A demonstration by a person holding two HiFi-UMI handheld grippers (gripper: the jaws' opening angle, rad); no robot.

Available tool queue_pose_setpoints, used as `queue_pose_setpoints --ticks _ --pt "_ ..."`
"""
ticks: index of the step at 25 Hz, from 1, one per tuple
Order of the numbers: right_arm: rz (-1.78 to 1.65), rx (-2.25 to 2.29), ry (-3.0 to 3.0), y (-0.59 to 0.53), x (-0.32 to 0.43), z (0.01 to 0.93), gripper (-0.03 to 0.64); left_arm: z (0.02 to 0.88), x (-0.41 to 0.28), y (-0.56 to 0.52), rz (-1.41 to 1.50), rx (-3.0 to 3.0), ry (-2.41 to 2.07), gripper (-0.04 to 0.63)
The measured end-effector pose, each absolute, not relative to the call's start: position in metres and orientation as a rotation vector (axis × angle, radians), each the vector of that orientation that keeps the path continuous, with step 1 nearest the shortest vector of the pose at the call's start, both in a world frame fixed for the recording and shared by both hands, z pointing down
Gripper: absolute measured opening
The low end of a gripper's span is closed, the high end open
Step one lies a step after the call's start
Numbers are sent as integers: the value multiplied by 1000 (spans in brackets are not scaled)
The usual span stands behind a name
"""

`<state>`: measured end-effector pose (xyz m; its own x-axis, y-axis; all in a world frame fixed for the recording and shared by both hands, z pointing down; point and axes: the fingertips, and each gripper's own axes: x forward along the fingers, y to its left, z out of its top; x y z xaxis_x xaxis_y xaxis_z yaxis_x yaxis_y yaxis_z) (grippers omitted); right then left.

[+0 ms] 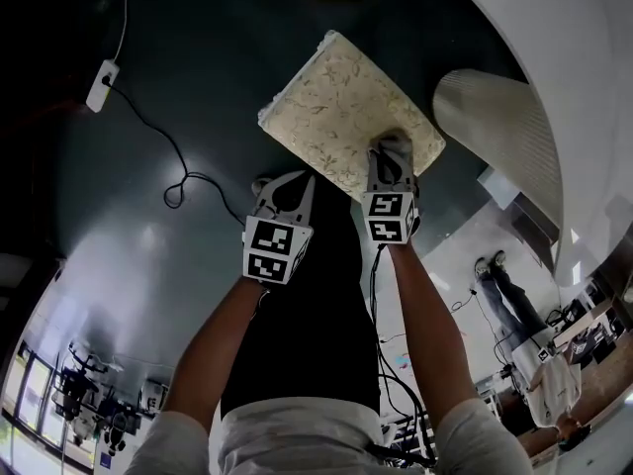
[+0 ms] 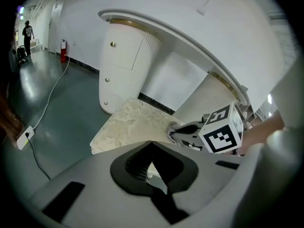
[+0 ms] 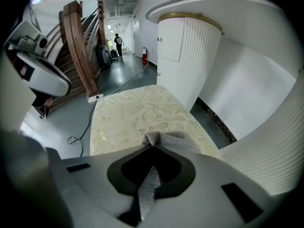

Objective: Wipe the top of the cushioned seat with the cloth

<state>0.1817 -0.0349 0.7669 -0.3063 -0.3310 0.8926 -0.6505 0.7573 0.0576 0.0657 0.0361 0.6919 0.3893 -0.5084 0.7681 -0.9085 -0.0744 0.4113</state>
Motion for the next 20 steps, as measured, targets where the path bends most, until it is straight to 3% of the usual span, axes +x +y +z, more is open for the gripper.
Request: queue_pose_setpoints --ticks 20 --pt "381 755 -1895 -113 197 771 14 698 64 -17 460 1631 -1358 14"
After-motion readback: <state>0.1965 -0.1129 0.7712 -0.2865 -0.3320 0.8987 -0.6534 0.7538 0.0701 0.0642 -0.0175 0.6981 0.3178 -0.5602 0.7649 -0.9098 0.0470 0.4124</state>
